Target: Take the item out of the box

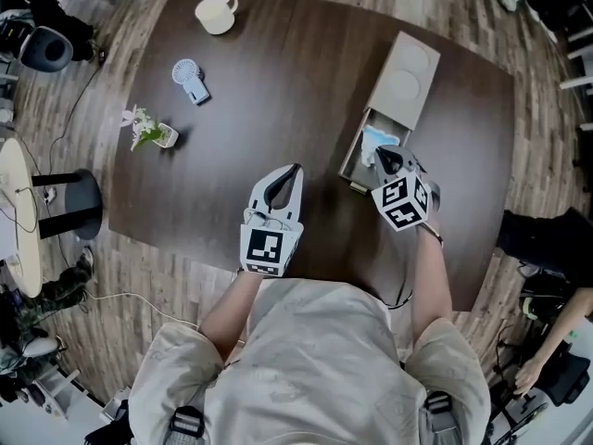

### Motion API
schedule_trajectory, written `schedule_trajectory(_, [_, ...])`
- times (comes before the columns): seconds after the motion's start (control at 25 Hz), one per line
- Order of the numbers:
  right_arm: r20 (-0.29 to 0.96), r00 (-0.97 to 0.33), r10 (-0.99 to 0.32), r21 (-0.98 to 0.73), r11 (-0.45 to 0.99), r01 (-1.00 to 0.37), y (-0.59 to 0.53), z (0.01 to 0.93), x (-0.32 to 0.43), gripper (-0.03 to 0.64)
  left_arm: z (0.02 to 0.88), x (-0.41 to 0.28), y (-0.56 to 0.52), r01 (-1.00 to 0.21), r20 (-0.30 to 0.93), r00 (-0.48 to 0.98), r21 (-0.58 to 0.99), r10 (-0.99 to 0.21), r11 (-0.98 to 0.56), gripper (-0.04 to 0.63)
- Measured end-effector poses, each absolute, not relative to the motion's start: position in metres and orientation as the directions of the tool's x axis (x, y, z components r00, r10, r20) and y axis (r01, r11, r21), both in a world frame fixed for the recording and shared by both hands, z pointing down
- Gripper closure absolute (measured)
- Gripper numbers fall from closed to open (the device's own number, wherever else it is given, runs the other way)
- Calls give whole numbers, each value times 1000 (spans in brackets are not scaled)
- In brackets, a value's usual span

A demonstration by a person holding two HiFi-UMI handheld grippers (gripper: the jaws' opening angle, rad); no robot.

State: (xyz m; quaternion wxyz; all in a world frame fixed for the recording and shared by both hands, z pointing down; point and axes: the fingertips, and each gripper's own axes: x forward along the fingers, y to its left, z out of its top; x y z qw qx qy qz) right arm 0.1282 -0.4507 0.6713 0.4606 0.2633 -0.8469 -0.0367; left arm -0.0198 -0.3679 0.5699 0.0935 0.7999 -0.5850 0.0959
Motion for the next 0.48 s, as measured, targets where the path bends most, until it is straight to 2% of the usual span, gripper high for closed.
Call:
schedule_trajectory(0.32, [725, -456, -516, 308, 836, -455, -452, 654, 131, 615, 566, -14, -368, -950, 256, 308, 26, -916, -312, 592])
schedule_trajectory(0.48, [674, -472, -568, 308, 797, -519, -453, 635, 135, 615, 563, -12, -364, -947, 258, 313, 18, -914, -320, 592])
